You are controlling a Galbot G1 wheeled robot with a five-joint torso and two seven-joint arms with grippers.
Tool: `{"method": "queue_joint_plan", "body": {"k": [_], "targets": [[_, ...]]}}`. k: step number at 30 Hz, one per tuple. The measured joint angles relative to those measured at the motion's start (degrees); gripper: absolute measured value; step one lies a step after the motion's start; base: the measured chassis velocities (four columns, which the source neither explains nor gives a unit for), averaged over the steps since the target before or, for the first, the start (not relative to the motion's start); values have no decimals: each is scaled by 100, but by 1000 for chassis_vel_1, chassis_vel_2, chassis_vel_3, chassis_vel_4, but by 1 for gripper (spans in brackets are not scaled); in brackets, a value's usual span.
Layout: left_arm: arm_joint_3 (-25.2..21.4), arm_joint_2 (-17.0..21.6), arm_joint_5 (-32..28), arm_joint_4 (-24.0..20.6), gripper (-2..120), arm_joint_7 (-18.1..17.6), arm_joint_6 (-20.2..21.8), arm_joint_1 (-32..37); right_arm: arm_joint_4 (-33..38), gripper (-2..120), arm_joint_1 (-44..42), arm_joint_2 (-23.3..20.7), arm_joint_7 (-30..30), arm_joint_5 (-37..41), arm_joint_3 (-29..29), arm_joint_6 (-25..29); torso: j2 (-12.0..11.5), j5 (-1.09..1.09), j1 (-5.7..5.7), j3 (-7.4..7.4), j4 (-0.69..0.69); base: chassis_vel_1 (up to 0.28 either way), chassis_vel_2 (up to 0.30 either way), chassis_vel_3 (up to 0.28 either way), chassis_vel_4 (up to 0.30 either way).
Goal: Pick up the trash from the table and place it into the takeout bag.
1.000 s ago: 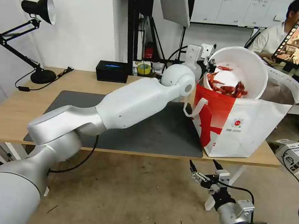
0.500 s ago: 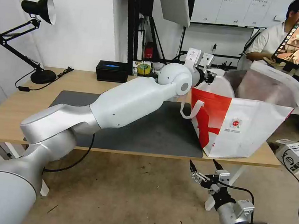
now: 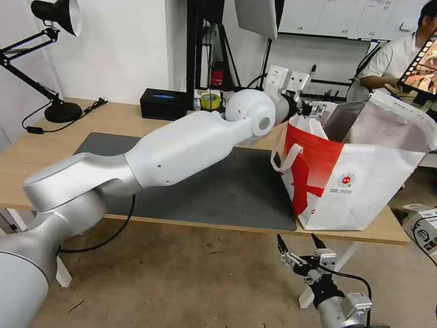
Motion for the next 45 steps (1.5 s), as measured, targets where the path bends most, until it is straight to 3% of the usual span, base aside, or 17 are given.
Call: {"method": "queue_joint_plan", "body": {"k": [5, 7, 12, 15, 16, 19, 20, 23, 28, 31, 36, 38, 40, 42, 45], "targets": [[-173, 289, 0, -216, 100, 144, -282, 96, 0, 100, 0, 0, 0, 0, 0, 0, 0, 0, 0, 0, 0, 0, 0, 0, 0], [-317, 588, -2, -448, 100, 306, -426, 219, 0, 100, 0, 0, 0, 0, 0, 0, 0, -1, 0, 0, 0, 0, 0, 0, 0], [-511, 991, 2, -780, 100, 492, -494, 470, 0, 100, 0, 0, 0, 0, 0, 0, 0, -1, 0, 0, 1, 0, 0, 0, 0], [-879, 1661, 194, -1319, 100, 724, -609, 1156, -1, 100, 0, 0, 0, 0, 0, 0, 0, -1, 0, 0, 0, 0, 0, 0, 0], [-879, 1661, 194, -1319, 100, 724, -609, 1156, -1, 100, 0, 0, 0, 0, 0, 0, 0, -1, 0, 0, 0, 0, 0, 0, 0], [-1250, 2248, 483, -1703, 100, 876, -684, 1825, -1, 100, 0, 0, 0, 0, -1, 0, 0, -2, 0, 0, 3, 0, 0, 0, 0], [-1250, 2248, 483, -1703, 100, 876, -684, 1825, -1, 100, 0, 0, 0, 0, -1, 0, 0, -2, 0, 0, 3, 0, 0, 0, 0], [-1886, 2741, 583, -2146, 100, 917, -717, 2570, -1, 100, 1, 0, 0, 0, -1, 0, 0, 0, -1, 0, 1, 0, 0, 0, 0], [-2469, 3055, 683, -2473, 100, 1046, -806, 3270, 0, 100, 0, -1, 0, 0, -1, 0, 0, -1, 0, 0, 0, 0, 0, 0, 0], [-3401, 3381, 873, -2890, 100, 1264, -928, 4374, -1, 100, 0, -1, -1, 0, -1, 0, 1, -2, -1, 0, 1, 0, 0, 0, 0], [-3993, 3645, 1095, -3046, 100, 1466, -1133, 5151, 0, 100, 0, -1, 1, 0, -1, 0, 0, -1, -1, -1, 0, 0, 0, 0, 0], [-4607, 3799, 1268, -3109, 100, 1727, -1293, 5940, -1, 100, 0, 0, 1, 0, -1, 0, 1, -1, -1, 0, 0, 0, 0, 0, 0], [-4709, 3816, 1300, -3117, 100, 1775, -1317, 6064, -1, 100, 0, -1, 1, 0, -1, 0, 0, -2, 0, 0, 0, 0, 0, 0, 0], [-5243, 3875, 1482, -3176, 100, 2048, -1464, 6695, 0, 100, 0, -1, 0, 0, -1, 0, 1, 1, -1, -1, 2, 0, 0, 0, 0], [-5410, 3877, 1571, -3191, 100, 2147, -1535, 6918, 0, 100, 0, -1, 0, 0, -1, 0, 1, 0, -1, -1, 3, 0, 0, 0, 0]]}}
